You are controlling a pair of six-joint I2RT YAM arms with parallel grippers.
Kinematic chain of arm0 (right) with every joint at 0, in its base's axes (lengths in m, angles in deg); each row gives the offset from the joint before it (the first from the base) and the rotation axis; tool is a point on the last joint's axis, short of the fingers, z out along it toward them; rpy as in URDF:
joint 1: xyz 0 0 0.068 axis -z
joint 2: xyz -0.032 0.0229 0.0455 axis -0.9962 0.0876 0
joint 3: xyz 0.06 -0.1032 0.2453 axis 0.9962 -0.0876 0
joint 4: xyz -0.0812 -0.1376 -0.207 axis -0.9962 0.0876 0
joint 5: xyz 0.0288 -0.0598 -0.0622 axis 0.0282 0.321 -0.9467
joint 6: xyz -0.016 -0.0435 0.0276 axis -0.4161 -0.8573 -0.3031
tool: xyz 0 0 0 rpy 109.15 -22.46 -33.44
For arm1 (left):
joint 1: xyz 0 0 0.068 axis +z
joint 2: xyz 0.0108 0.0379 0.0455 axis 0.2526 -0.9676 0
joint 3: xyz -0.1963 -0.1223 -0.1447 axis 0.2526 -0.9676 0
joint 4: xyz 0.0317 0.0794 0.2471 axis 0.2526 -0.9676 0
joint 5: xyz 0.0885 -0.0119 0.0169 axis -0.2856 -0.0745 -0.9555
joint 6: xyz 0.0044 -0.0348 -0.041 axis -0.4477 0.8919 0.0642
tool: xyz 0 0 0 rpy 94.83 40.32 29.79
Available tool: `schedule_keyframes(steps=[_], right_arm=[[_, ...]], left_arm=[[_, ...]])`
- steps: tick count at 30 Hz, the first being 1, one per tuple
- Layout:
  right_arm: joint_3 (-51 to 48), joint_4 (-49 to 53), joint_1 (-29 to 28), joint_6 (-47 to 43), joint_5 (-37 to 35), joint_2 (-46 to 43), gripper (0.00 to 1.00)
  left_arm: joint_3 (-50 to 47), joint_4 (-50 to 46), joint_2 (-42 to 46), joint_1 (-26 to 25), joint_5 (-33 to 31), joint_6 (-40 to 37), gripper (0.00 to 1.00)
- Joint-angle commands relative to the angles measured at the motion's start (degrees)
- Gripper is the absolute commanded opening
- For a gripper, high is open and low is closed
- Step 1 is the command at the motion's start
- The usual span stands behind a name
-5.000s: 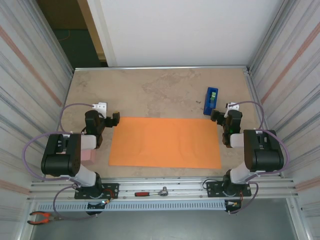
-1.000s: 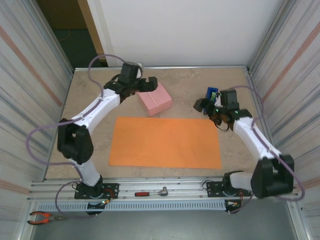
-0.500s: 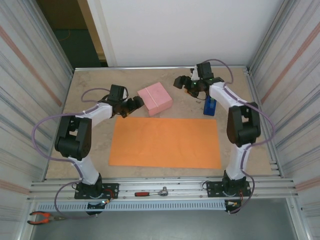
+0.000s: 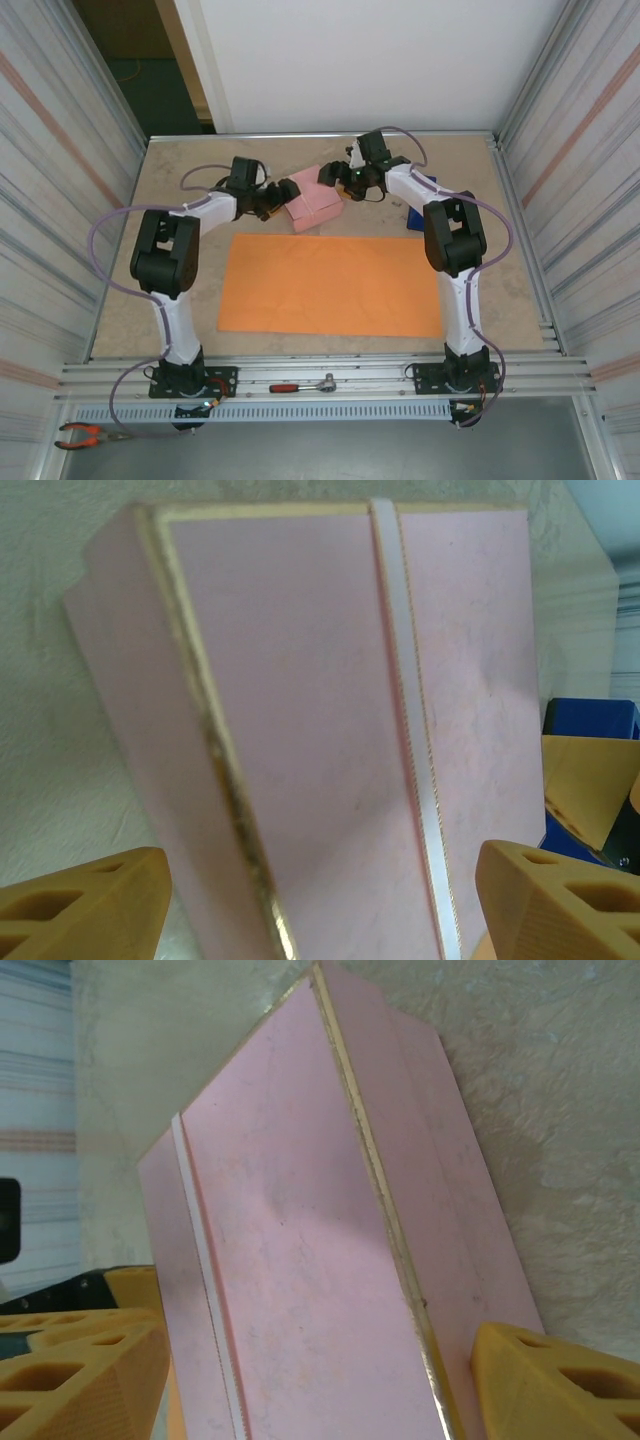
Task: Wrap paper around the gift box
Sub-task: Rotate the gift box at the top-center of the table.
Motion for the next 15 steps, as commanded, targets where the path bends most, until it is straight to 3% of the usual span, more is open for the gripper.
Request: schedule_keyframes(steps=[1,11,15], right_arm=[[-3.0,-2.2,0.1,1.3,1.5,-1.2,0.76],[-11.9,-7.7,-0.6,2.8,3.8,-5.9,0.7],[-13.5,-7.3,-0.1,2.2,1.5,-7.5,0.85]], left_arm=[[4.3,-2.0,-1.4,-0.7,2.1,-2.2,0.78],[15.0,-10.2,-7.9,-1.0,2.8,-7.1,0.77],[16.6,-13.9,-7.6,-0.8,-0.9,-11.3,0.79]])
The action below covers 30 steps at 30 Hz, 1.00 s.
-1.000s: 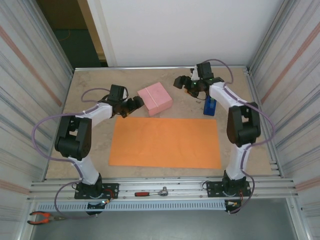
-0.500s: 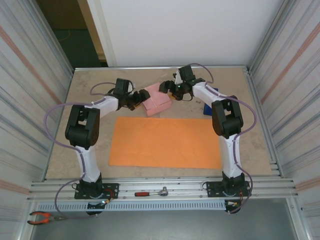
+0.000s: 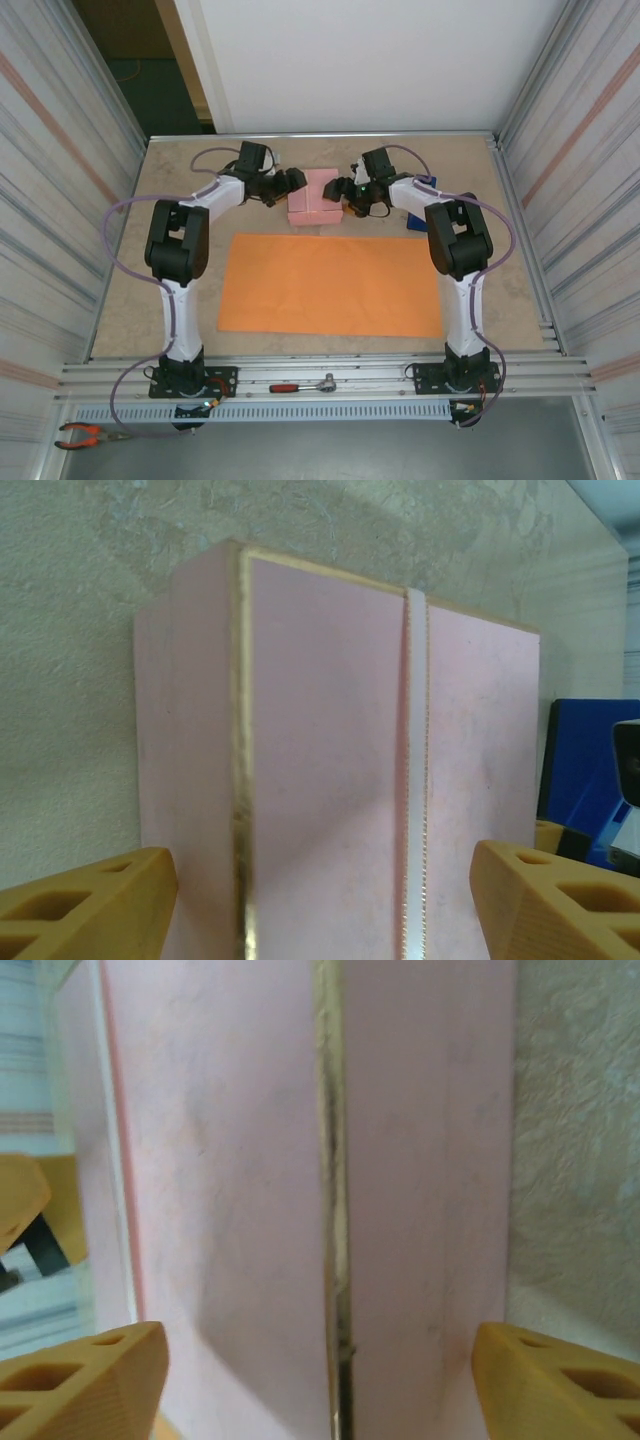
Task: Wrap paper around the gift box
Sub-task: Rotate the gift box at the top-center of the table, then pick up the gift box from the top-center of the table.
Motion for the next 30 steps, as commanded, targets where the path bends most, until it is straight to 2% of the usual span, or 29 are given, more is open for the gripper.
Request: schedule_keyframes(steps=[1,4,8,11,14,17,21,22,25,30], right_arm=[[-0.7,-0.6,0.0,-0.2,-0.8,-3.8,0.87],[-0.5,-0.2,0.6,-0.3,-1.5,-3.4,0.88],[0.3,-0.2,0.8,-0.1,-1.5,-2.0,0.85],[1.3,-0.2,0.6,0.2,-1.3,-0.5,0.83],[2.1,-0.1,0.2,0.3,-1.1,0.6,0.8],[2.5,-0.3,-0.2,0.6,-0.1,1.1,0.71],[2.8,-0.6,-0.9,1.0,2.1,0.3,0.46],[2.6,-0.8,-1.1,1.0,2.6,-0.4,0.42],[0.5,-1.2,-1.8,1.2,2.3,-4.5,0.39],[-6.1,-2.7,-3.5,2.1,0.2,-14.3,0.4]], left_arm=[[2.6,-5.6,0.1,-0.2,-2.3,-5.9,0.79],[3.2,-8.0,-0.2,0.2,-4.8,-9.2,0.81],[2.8,-8.5,-0.6,0.3,-4.2,-10.8,0.81],[2.0,-7.0,-0.9,-0.2,-3.0,-10.4,0.78],[1.8,-5.6,-1.7,-1.1,-1.6,-10.0,0.71],[2.2,-4.3,-2.5,-1.9,0.0,-9.4,0.65],[3.0,-4.0,-2.5,-2.9,1.6,-9.2,0.64],[3.0,-4.0,-2.0,-3.2,1.8,-9.2,0.63],[2.2,-4.0,0.7,-4.5,2.0,-9.3,0.63],[-2.3,-3.5,9.9,-7.4,1.3,-9.0,0.63]])
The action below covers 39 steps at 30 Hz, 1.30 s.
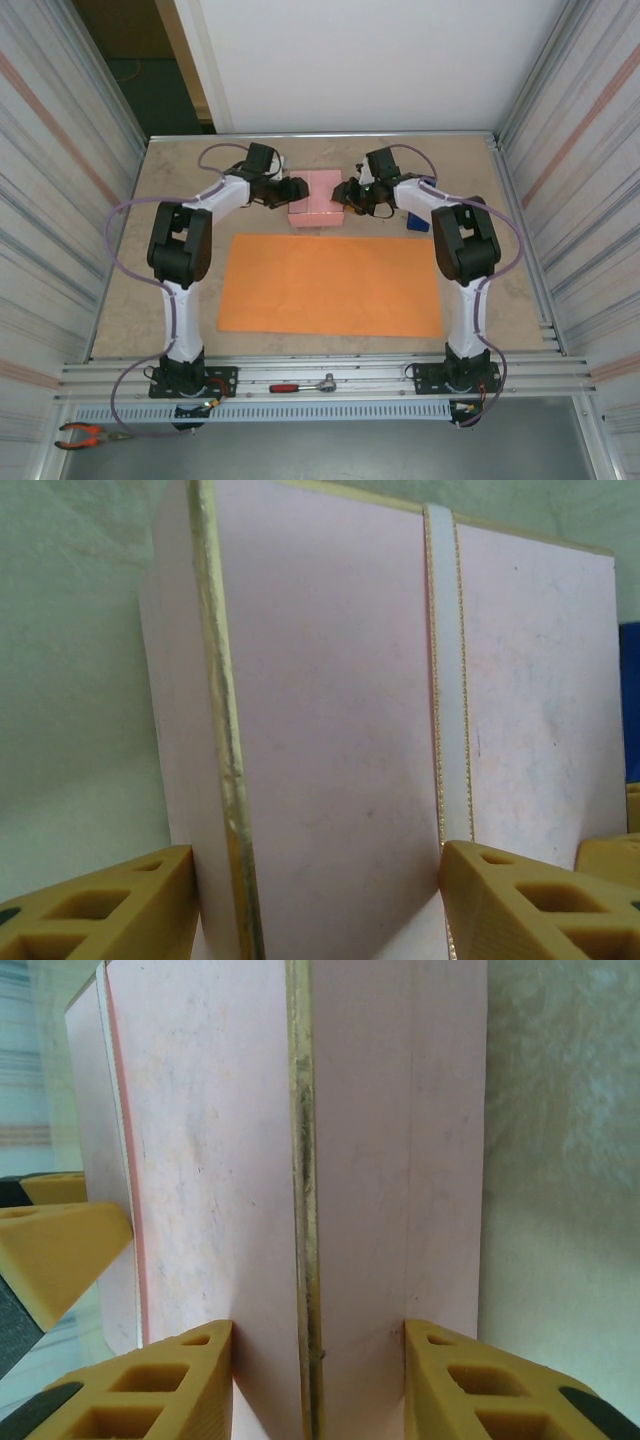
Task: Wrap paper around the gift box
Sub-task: Pick up the gift box from the top-center of the table, then place the gift box on the wrapping paper.
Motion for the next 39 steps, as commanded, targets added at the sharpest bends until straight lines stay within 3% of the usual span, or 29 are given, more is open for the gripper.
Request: schedule_keyframes(steps=[1,11,21,35,37,39], right_arm=[[-2.9,-3.7,-4.1,1.1,2.2,-10.0,0.4],[-22.1,-4.0,-9.9,2.1,-5.2,-29.6,0.41],[-36.9,-0.6,-14.6,5.7,-12.1,-47.3,0.42],[-49.2,-1.1,-20.3,10.3,-17.9,-54.4,0.44],[-49.7,-0.7,-20.0,9.7,-18.9,-53.3,0.48],[-49.2,0.3,-18.9,8.7,-18.9,-52.0,0.66]], left_arm=[[-2.9,1.9,9.1,-4.8,3.9,-0.2,0.63],[-18.9,5.2,24.4,-13.6,-0.5,4.0,0.64],[-27.3,5.3,30.8,-24.2,-6.2,8.2,0.67],[-37.9,8.0,33.9,-31.4,-11.8,16.1,0.68],[-39.4,8.7,34.0,-31.4,-12.6,17.0,0.7],[-39.9,8.0,34.3,-31.3,-14.5,17.2,0.72]])
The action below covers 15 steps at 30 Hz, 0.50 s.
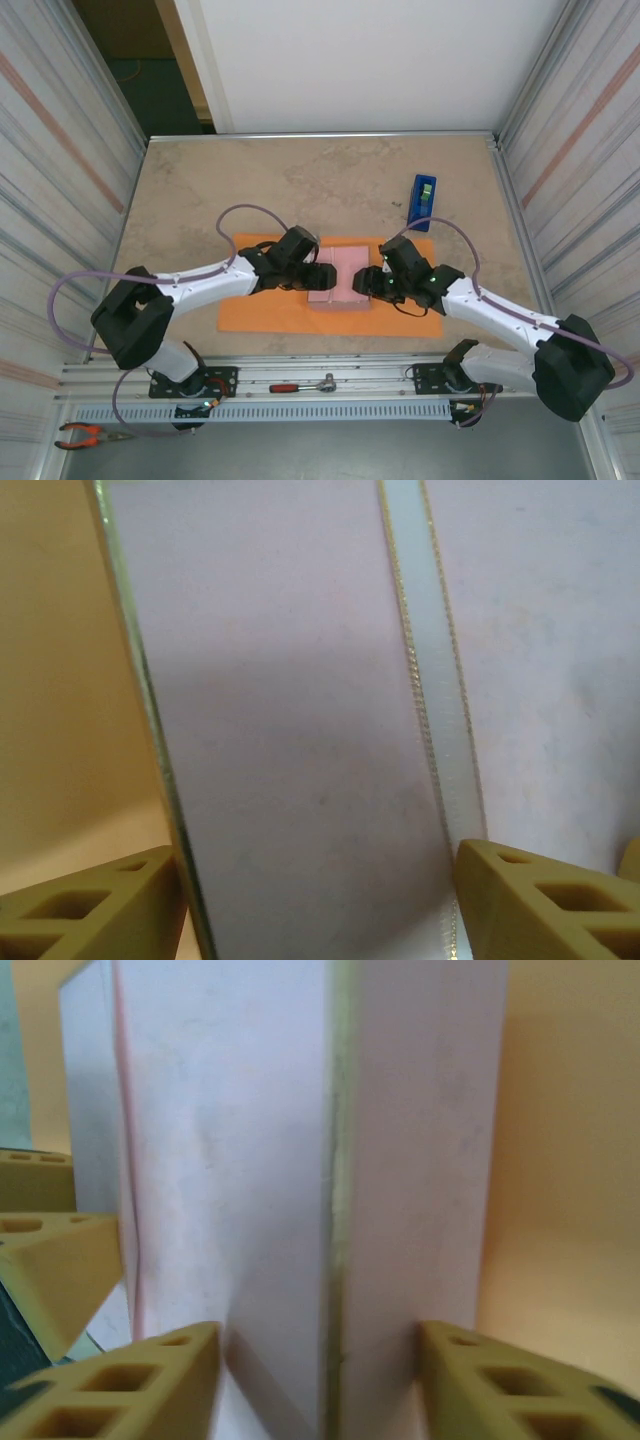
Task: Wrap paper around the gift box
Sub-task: Place the gift box on the wrapping paper.
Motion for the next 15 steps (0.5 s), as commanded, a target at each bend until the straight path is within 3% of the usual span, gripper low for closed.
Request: schedule_keyframes(steps=[1,4,10,13,15], right_arm=[[1.1,-3.6,1.4,-1.7,1.2,1.7,0.76],[2.0,-1.3,4.1,-3.2,2.1,0.5,0.86],[1.9,4.5,11.4,-4.7,1.7,-6.8,0.92],[0.7,5.7,17.5,-4.6,3.4,-7.2,0.88],[0.2,5.8,20.4,-5.1,4.6,-7.1,0.8]], left_arm=[[-1.0,3.1,2.4,-1.2,0.7,1.9,0.74],[-1.9,2.3,3.9,0.6,0.2,1.4,0.78],[-6.2,2.3,8.5,8.4,0.2,1.3,0.82],[-8.1,3.7,8.3,13.2,1.6,1.7,0.83],[-9.0,5.1,7.4,15.2,2.3,2.1,0.83]])
